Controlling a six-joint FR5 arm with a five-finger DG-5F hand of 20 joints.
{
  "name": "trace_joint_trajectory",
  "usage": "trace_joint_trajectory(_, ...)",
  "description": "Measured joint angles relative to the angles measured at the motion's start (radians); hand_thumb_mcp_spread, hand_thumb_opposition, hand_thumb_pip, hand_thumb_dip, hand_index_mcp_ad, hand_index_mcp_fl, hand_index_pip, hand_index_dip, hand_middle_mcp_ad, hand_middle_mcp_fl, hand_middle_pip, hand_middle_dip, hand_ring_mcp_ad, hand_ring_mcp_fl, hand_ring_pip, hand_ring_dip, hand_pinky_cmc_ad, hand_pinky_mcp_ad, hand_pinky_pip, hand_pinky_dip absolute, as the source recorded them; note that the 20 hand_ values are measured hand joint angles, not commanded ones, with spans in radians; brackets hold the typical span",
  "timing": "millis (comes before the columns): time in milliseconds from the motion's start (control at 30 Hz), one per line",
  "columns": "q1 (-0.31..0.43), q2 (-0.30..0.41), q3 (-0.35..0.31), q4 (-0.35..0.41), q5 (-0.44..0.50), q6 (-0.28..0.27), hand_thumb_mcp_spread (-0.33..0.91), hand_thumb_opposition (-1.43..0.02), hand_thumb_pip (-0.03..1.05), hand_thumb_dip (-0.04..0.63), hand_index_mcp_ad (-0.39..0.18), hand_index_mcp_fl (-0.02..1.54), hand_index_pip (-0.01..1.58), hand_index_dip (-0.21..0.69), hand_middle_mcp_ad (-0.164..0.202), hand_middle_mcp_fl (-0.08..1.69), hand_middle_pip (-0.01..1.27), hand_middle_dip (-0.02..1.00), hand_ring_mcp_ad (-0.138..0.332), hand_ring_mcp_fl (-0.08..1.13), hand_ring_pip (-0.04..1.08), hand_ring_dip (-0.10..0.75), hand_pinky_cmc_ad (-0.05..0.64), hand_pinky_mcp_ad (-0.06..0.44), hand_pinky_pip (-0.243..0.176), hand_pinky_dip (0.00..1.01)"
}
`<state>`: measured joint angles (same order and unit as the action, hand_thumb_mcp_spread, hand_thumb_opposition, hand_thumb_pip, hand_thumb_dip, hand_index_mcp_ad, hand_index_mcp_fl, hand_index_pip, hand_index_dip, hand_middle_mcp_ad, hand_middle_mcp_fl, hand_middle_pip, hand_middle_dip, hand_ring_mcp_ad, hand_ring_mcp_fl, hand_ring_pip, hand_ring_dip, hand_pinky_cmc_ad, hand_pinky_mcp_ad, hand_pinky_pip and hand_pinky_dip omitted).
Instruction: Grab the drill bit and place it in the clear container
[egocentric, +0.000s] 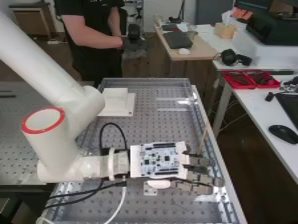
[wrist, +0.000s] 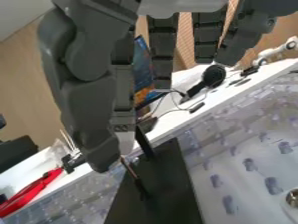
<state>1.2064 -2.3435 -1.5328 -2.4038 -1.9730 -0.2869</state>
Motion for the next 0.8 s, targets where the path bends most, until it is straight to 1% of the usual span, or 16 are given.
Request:
trace_joint_trajectory(267, 0.001, 0.015, 0.001, 0.009, 0.002, 0.011, 0.66, -0.95, 0.42, 0.209, -0.168, 0.92, 0.97, 0.129, 0.082, 0.34, 0.13, 0.20, 0.243, 0.08, 0.09, 0.038, 0.311, 0.202, -0.091, 0.18)
trace_joint_trajectory(433, -0.001, 0.037, -0.002, 0.009, 0.008, 0.009, 0.66, -0.95, 0.42, 0.209, -0.168, 0.91, 0.95, 0.136, 0.082, 0.34, 0.13, 0.20, 0.248, 0.08, 0.09, 0.038, 0.312, 0.201, -0.091, 0.18)
trace_joint_trajectory(467, -0.001, 0.043, -0.004, 0.008, 0.011, 0.008, 0.66, -0.95, 0.42, 0.209, -0.168, 0.92, 0.96, 0.140, 0.086, 0.34, 0.13, 0.20, 0.241, 0.08, 0.09, 0.038, 0.330, 0.201, -0.091, 0.18)
trace_joint_trajectory(500, -0.001, 0.051, -0.008, 0.006, 0.014, 0.008, 0.66, -0.95, 0.42, 0.209, -0.168, 0.93, 0.95, 0.140, 0.082, 0.34, 0.14, 0.20, 0.241, 0.10, 0.09, 0.038, 0.333, 0.202, -0.091, 0.18)
trace_joint_trajectory(700, 0.002, 0.097, -0.029, -0.005, 0.034, -0.007, 0.66, -0.95, 0.42, 0.209, -0.168, 0.93, 0.93, 0.140, 0.082, 0.37, 0.13, 0.20, 0.241, 0.09, 0.09, 0.038, 0.328, 0.202, -0.091, 0.18)
trace_joint_trajectory(800, 0.014, 0.143, -0.050, -0.013, 0.057, -0.023, 0.66, -0.95, 0.42, 0.209, -0.168, 0.93, 0.93, 0.140, 0.082, 0.37, 0.13, 0.21, 0.241, 0.09, 0.09, 0.038, 0.328, 0.202, -0.091, 0.18)
